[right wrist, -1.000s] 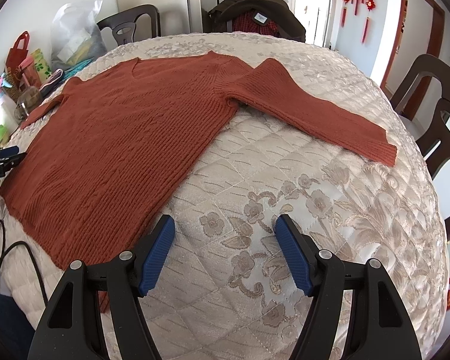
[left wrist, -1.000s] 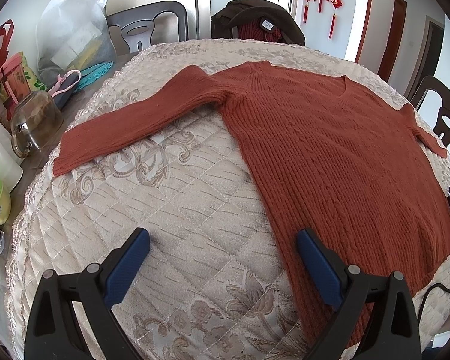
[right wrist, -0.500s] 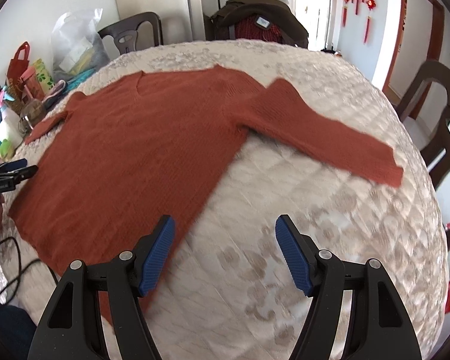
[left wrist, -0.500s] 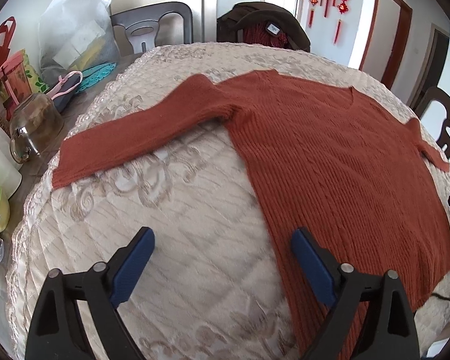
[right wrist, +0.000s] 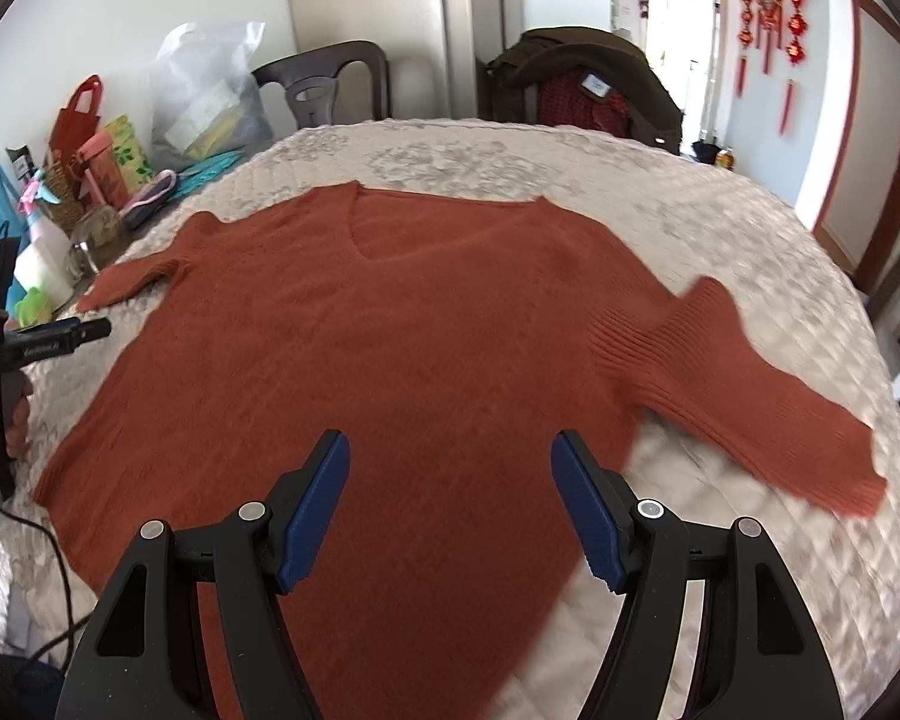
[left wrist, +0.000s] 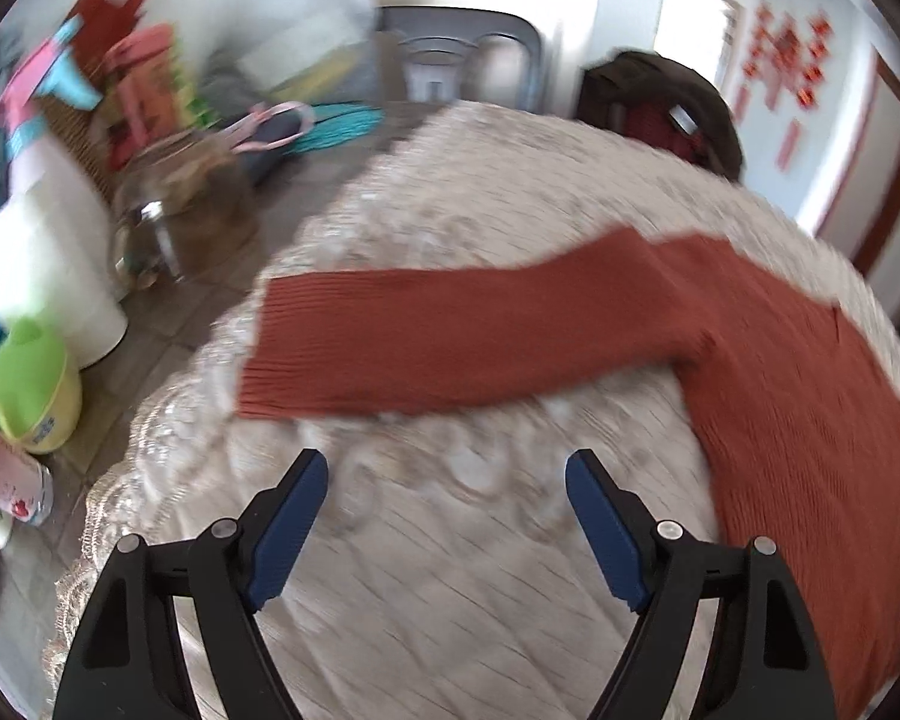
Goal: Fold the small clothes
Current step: 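Grasp the sweater sleeve cuff with the left gripper, fold it across the body, release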
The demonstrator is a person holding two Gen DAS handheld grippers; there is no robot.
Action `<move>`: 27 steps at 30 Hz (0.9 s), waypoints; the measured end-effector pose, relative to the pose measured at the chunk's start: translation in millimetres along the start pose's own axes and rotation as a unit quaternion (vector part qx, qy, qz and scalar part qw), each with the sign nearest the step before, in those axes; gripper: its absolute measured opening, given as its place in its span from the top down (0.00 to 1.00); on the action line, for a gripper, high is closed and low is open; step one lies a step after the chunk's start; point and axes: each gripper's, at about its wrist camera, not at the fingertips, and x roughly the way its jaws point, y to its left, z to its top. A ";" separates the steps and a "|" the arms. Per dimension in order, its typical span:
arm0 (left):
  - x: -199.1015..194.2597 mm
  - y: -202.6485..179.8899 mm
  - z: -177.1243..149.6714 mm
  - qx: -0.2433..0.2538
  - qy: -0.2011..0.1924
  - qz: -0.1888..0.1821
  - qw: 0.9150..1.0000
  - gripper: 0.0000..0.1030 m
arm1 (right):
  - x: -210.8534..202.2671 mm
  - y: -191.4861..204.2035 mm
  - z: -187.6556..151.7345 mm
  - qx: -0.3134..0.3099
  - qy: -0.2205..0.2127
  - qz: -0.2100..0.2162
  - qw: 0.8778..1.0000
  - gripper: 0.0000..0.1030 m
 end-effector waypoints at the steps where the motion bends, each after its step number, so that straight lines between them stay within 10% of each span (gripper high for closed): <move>1: 1.2 6.8 2.5 -0.018 -0.002 -0.002 1.000 0.19 | 2.7 2.3 1.9 -0.004 0.000 0.003 1.000 0.32; 9: 15.2 30.0 19.2 -0.101 -0.017 -0.003 0.995 0.34 | 10.7 5.7 7.9 -0.006 0.001 0.023 1.000 0.32; 14: 27.0 30.0 32.4 -0.097 -0.020 0.025 0.995 0.84 | 13.2 0.5 6.6 0.001 0.004 0.029 1.000 0.32; 22: -8.7 -20.0 77.0 -0.049 -0.085 -0.077 0.992 0.89 | 11.2 -6.6 5.0 0.019 0.000 0.040 0.999 0.32; 27: -32.3 -101.8 98.9 0.027 -0.112 -0.187 0.976 0.88 | 10.2 -9.7 4.9 0.028 -0.002 0.039 0.999 0.32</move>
